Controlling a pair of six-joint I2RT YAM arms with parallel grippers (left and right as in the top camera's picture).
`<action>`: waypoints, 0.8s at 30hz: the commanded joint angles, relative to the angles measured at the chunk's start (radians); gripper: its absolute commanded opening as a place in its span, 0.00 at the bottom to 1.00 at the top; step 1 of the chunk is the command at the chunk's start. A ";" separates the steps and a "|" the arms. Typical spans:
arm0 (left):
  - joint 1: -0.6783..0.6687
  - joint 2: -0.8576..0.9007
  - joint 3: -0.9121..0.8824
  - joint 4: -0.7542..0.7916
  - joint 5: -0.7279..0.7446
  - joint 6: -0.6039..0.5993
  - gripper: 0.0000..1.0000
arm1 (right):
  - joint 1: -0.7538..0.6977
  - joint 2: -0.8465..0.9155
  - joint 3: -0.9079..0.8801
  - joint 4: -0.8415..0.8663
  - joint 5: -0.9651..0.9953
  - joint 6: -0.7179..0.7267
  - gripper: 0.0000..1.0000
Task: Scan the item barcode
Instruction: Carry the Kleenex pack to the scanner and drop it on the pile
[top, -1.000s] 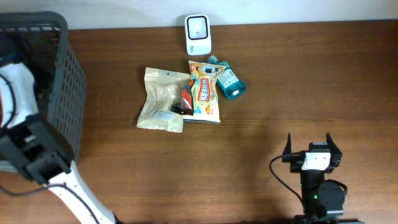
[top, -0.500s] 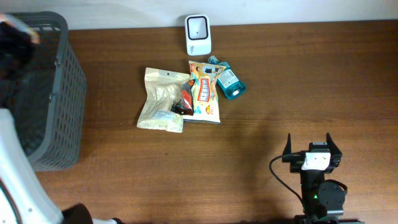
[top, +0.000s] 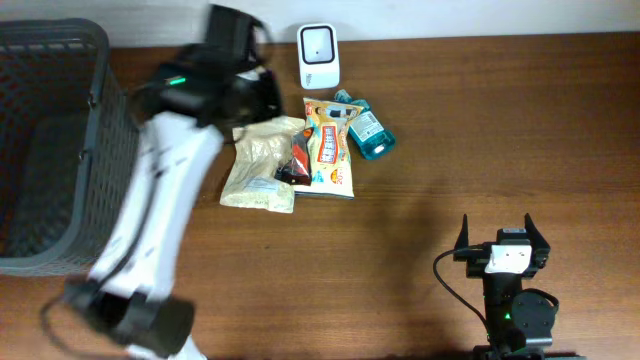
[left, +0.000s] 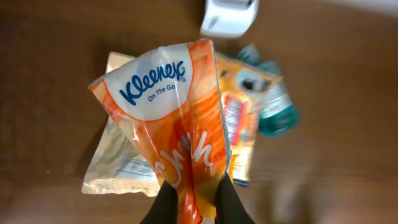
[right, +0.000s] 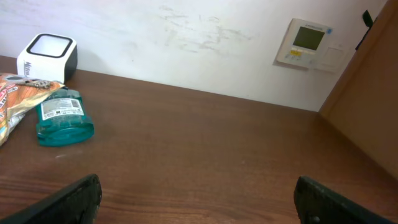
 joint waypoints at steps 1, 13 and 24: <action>-0.051 0.155 -0.016 0.053 -0.114 0.041 0.00 | 0.006 -0.005 -0.008 -0.003 0.016 0.001 0.98; -0.091 0.382 -0.013 0.081 -0.051 0.058 0.27 | 0.006 -0.005 -0.008 -0.003 0.016 0.001 0.98; -0.005 0.241 -0.009 -0.010 -0.106 0.128 0.99 | 0.006 -0.005 -0.008 -0.003 0.016 0.001 0.98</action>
